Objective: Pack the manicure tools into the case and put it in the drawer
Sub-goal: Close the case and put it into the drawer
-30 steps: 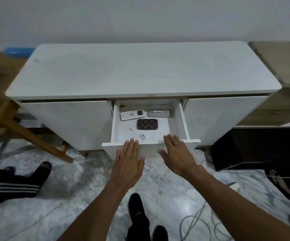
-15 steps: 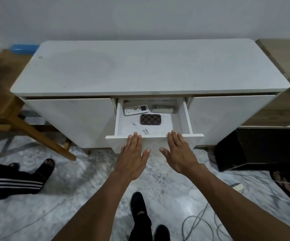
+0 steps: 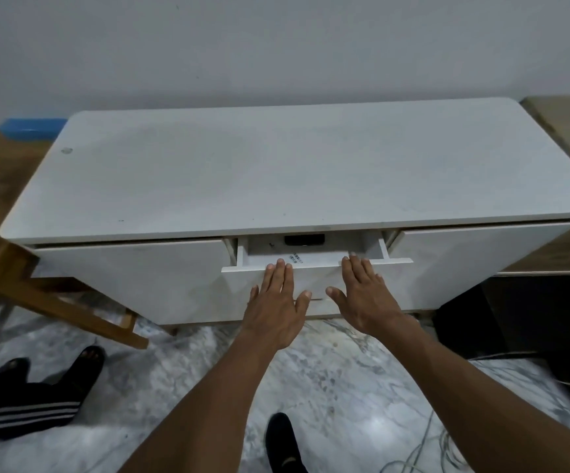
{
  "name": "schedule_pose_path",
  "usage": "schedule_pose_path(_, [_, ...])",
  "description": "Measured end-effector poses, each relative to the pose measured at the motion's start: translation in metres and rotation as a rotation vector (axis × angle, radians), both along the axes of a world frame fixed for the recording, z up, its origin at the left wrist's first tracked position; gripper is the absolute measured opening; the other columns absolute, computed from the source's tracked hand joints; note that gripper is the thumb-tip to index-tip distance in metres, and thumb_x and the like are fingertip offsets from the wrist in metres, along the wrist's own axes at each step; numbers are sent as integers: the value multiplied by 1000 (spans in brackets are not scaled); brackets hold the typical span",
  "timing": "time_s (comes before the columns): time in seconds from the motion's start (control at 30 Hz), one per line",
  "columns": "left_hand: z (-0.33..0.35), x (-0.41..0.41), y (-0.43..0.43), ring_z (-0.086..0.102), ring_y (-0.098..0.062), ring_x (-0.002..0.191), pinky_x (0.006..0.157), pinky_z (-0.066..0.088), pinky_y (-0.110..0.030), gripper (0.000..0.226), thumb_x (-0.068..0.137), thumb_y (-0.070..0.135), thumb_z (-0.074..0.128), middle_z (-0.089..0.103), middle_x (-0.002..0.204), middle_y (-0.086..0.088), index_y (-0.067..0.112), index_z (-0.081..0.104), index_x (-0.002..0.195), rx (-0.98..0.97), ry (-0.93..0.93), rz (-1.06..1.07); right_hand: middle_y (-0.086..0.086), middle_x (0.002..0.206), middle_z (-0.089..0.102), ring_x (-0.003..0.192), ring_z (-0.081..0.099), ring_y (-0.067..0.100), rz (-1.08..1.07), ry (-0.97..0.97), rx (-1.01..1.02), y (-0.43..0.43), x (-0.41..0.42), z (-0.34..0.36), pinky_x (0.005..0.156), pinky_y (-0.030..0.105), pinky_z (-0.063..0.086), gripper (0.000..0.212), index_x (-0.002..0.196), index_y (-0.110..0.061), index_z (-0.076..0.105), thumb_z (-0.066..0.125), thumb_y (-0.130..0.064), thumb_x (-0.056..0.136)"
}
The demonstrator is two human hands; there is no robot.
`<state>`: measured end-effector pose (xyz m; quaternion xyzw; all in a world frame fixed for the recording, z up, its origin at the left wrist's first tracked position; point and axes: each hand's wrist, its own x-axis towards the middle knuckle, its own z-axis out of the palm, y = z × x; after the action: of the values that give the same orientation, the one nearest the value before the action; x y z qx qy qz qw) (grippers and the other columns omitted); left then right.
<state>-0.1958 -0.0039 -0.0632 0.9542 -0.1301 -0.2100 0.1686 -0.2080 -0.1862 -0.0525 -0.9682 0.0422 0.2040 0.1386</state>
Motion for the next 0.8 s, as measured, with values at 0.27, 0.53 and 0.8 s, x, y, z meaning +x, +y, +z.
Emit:
schedule_pose_path(0.27, [-8,35,-2,-17,-16,147,120,2,-44,68,101,53,15,-17,161,1,17,-7,154,6,-57,-12,6,162,-16,150,-14,25,-14,0,-51,0,35,-4,122,45,5,76,154,-13,-8,23,-55,99])
schedule_pose_path(0.53, [-9,58,-5,-15,-16,147,120,-2,-43,67,102,51,16,-13,162,-1,16,-7,154,-11,-64,-17,9,163,-13,150,-14,25,-10,-3,-61,0,52,-4,122,45,3,79,153,-9,-9,22,-57,98])
schedule_pose_path(0.8, [-19,59,-8,-11,-21,148,121,10,-39,71,101,49,26,-11,162,-5,11,-1,154,-98,-143,14,9,163,-13,150,-12,25,-3,-1,-43,-2,57,-6,122,44,1,81,153,-8,-9,22,-58,98])
